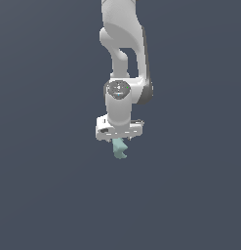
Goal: Pick up the object and move it to a goal position.
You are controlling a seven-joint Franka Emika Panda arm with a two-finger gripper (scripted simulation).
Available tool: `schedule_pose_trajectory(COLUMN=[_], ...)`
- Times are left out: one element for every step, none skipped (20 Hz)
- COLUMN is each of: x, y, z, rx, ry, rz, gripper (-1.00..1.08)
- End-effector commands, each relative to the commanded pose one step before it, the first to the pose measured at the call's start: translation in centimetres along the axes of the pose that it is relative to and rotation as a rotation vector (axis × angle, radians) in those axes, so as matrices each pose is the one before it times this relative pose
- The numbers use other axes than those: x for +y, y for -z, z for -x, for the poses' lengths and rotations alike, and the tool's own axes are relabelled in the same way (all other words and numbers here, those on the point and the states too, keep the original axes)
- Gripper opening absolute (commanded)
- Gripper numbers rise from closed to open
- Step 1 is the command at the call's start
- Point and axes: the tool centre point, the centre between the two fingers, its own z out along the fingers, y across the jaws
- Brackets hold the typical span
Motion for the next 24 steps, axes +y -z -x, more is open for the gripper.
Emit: schedule_pose_trajectory(x=[-0.005,0.003,0.0,0.0,0.0,0.0,0.0,0.0,0.0,0.0,0.0,0.0,0.002,0.009,0.029,0.051,0.075,0.102,0.131,0.161,0.193,0.224,0.256,0.284], y=[-0.358,-0.016,0.0,0.0,0.0,0.0,0.0,0.0,0.0,0.0,0.0,0.0,0.005,0.006,0.019,0.033,0.048,0.066,0.084,0.103,0.123,0.143,0.164,0.181], z=[-0.092,-0.013,0.0,0.0,0.0,0.0,0.0,0.0,0.0,0.0,0.0,0.0,0.012,0.018,0.055,0.093,0.131,0.17,0.211,0.252,0.295,0.339,0.383,0.424], rx=[0.00116,0.0,0.0,0.0,0.0,0.0,0.0,0.0,0.0,0.0,0.0,0.0,0.0,0.0,0.0,0.0,0.0,0.0,0.0,0.0,0.0,0.0,0.0,0.0], ry=[0.00062,0.0,0.0,0.0,0.0,0.0,0.0,0.0,0.0,0.0,0.0,0.0,0.0,0.0,0.0,0.0,0.0,0.0,0.0,0.0,0.0,0.0,0.0,0.0], rz=[0.00013,0.0,0.0,0.0,0.0,0.0,0.0,0.0,0.0,0.0,0.0,0.0,0.0,0.0,0.0,0.0,0.0,0.0,0.0,0.0,0.0,0.0,0.0,0.0], gripper=[1.0,1.0,-1.0,-1.0,-1.0,-1.0,-1.0,-1.0,-1.0,-1.0,-1.0,-1.0,-1.0,-1.0,-1.0,-1.0,-1.0,-1.0,-1.0,-1.0,-1.0,-1.0,-1.0,-1.0])
